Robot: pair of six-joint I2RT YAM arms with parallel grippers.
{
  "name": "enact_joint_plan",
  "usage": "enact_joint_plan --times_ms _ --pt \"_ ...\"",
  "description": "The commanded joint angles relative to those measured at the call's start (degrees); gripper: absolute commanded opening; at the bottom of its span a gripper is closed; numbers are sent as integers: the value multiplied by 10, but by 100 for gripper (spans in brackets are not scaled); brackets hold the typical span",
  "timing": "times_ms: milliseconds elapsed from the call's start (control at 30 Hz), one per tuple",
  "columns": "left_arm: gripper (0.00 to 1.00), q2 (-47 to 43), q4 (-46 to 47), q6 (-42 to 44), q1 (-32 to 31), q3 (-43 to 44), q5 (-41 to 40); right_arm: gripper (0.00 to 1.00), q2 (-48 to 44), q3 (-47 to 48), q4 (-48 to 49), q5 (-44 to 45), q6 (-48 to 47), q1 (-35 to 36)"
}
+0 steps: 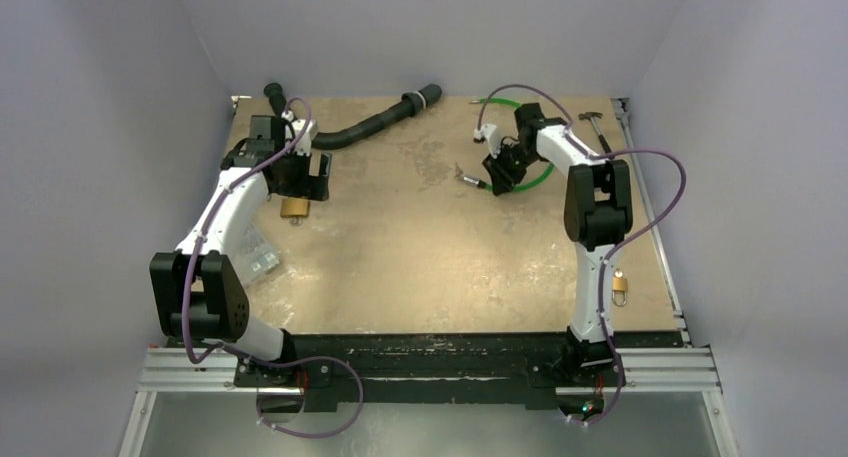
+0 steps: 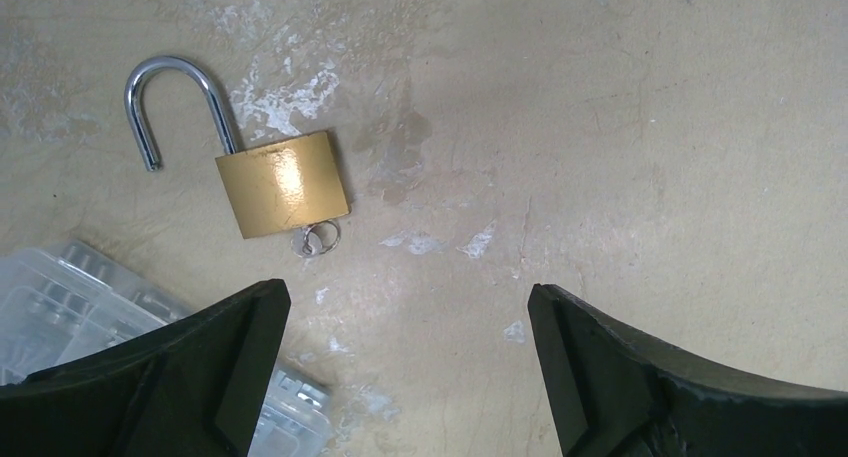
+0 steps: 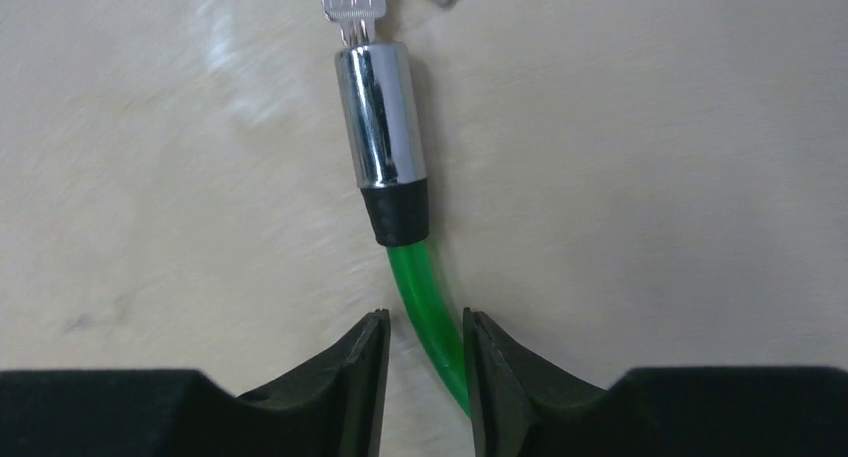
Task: Lock with the key
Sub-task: Move the lock to the center of the board.
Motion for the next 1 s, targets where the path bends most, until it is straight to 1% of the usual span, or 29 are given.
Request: enact_joint_plan --times_ms 0,67,133,267,300,367,433,500,567,600,633,700,767,833,967 --pt "100 -25 15 15 0 -6 17 37 -114 -162 -3 23 -129 47" --pt "100 -24 20 15 1 -13 33 35 -170 -242 29 49 -176 64" --pt "100 -24 25 15 0 -20 57 32 -218 -311 41 66 -231 76" --pt "100 -24 35 22 -9 -33 88 29 -314 -417 46 97 -337 80" --pt "100 -23 39 24 -12 -35 91 29 -334 -433 52 99 -348 80" --pt "100 -20 48 26 -22 -38 93 34 -374 -452 68 119 -342 73" --pt "100 -18 60 26 -33 -39 89 42 -401 -433 68 111 -291 55" --pt "100 -15 74 23 -44 -39 82 54 -412 -385 61 90 -185 27" --pt "100 -11 89 17 -53 -36 71 65 -401 -331 42 84 -77 -12" --pt "100 -9 95 14 -55 -34 69 69 -394 -317 35 89 -12 -35" --pt "100 -7 101 11 -56 -32 64 70 -386 -309 30 98 28 -55" --pt "100 -4 113 1 -57 -27 57 70 -375 -306 29 120 79 -96" --pt "100 -2 122 -5 -58 -23 56 68 -367 -311 53 153 122 -125" --pt "100 1 130 -12 -58 -21 55 67 -353 -309 75 185 162 -131" --pt "100 8 133 -19 -58 -15 47 64 -291 -266 77 221 219 -132"
